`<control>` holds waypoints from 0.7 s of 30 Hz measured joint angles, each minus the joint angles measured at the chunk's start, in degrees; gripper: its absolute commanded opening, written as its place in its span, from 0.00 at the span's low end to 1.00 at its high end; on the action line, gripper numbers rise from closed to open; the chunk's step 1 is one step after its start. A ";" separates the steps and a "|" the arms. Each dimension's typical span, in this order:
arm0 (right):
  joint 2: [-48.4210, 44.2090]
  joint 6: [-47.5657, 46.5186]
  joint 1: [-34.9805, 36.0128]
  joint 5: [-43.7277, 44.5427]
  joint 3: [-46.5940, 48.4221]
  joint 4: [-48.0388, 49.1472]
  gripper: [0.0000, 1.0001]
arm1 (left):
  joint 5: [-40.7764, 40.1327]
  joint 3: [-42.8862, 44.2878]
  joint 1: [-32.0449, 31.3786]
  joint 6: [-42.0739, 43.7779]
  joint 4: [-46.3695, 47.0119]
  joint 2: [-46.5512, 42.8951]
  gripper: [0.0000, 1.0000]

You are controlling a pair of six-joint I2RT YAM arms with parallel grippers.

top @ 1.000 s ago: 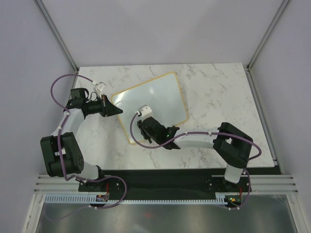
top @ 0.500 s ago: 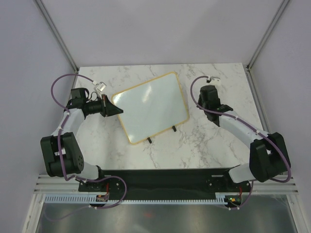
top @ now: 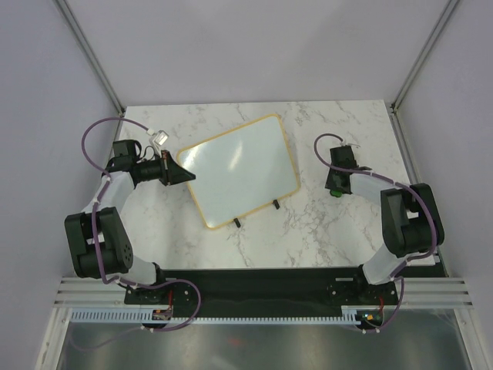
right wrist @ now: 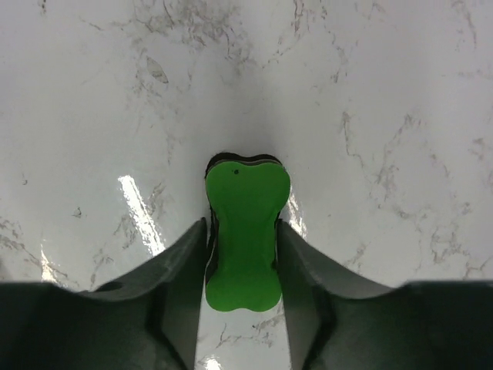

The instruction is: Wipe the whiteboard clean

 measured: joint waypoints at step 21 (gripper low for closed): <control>-3.26 -0.42 0.00 -0.09 -0.61 -0.28 0.72 | -4.81 0.96 -0.09 3.69 1.49 2.51 0.36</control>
